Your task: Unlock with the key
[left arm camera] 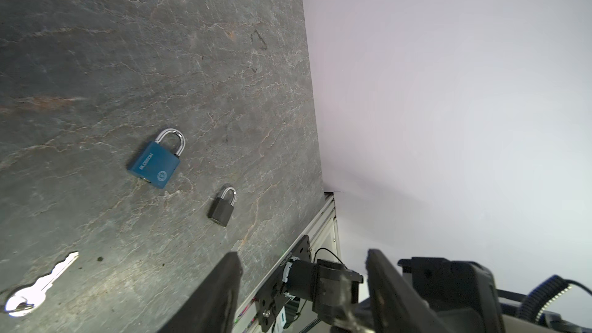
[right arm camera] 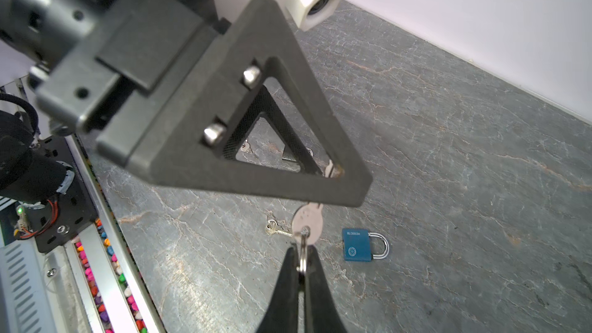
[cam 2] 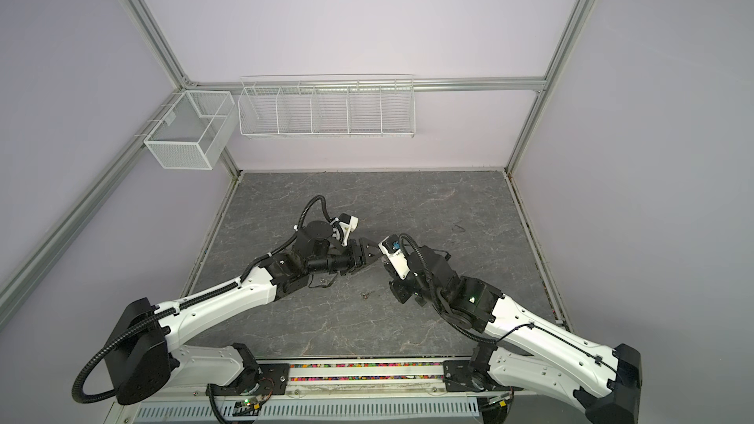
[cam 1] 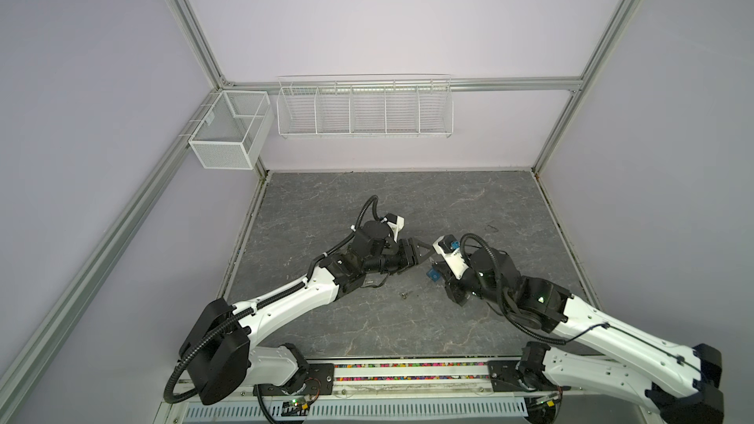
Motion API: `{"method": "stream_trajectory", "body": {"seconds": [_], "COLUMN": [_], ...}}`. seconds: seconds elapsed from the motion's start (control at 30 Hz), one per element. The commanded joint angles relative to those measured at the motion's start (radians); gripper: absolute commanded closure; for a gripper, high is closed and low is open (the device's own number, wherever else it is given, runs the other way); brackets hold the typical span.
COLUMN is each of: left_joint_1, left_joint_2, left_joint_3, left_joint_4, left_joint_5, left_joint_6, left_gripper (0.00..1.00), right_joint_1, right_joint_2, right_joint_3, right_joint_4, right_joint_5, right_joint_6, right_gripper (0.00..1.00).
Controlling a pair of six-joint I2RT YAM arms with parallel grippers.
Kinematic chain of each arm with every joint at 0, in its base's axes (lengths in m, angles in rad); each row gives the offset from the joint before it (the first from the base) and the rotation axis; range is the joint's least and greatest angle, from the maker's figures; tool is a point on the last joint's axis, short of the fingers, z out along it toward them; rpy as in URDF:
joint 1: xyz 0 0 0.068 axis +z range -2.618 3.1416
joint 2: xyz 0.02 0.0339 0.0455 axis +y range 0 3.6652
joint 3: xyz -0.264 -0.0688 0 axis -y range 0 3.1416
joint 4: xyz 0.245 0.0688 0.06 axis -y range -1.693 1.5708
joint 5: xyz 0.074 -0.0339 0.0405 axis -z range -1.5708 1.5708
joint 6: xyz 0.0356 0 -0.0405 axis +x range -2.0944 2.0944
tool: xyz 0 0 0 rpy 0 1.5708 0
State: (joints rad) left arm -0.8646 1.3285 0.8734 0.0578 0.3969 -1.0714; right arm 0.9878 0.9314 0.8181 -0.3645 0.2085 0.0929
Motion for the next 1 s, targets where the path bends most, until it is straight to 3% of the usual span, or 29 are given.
{"method": "stream_trajectory", "body": {"seconds": [0.0,0.47,0.7,0.97], "left_joint_1": [-0.005,-0.011,-0.015,-0.014], "left_joint_2": [0.015,0.049,0.047,0.047], "left_joint_3": [0.028,0.047,0.044,0.051], "left_joint_4": [0.064,0.055,0.047,0.031], "left_joint_5": [-0.008,-0.037,-0.046,-0.055], "left_joint_6": [-0.049,-0.061,-0.060,-0.046], "left_gripper": [0.44,0.79,0.85,1.00], "right_joint_1": [0.009,0.015,0.017,0.018], "right_joint_2": [0.016,0.039,0.062,0.056], "right_joint_3": [0.025,0.035,0.043,0.053], "right_joint_4": [0.008,-0.008,-0.016,-0.030], "right_joint_5": [0.007,0.035,0.036,0.046], "right_joint_6": [-0.042,-0.068,-0.071,-0.066], "right_gripper": [0.94,0.94,0.94,0.94]}}
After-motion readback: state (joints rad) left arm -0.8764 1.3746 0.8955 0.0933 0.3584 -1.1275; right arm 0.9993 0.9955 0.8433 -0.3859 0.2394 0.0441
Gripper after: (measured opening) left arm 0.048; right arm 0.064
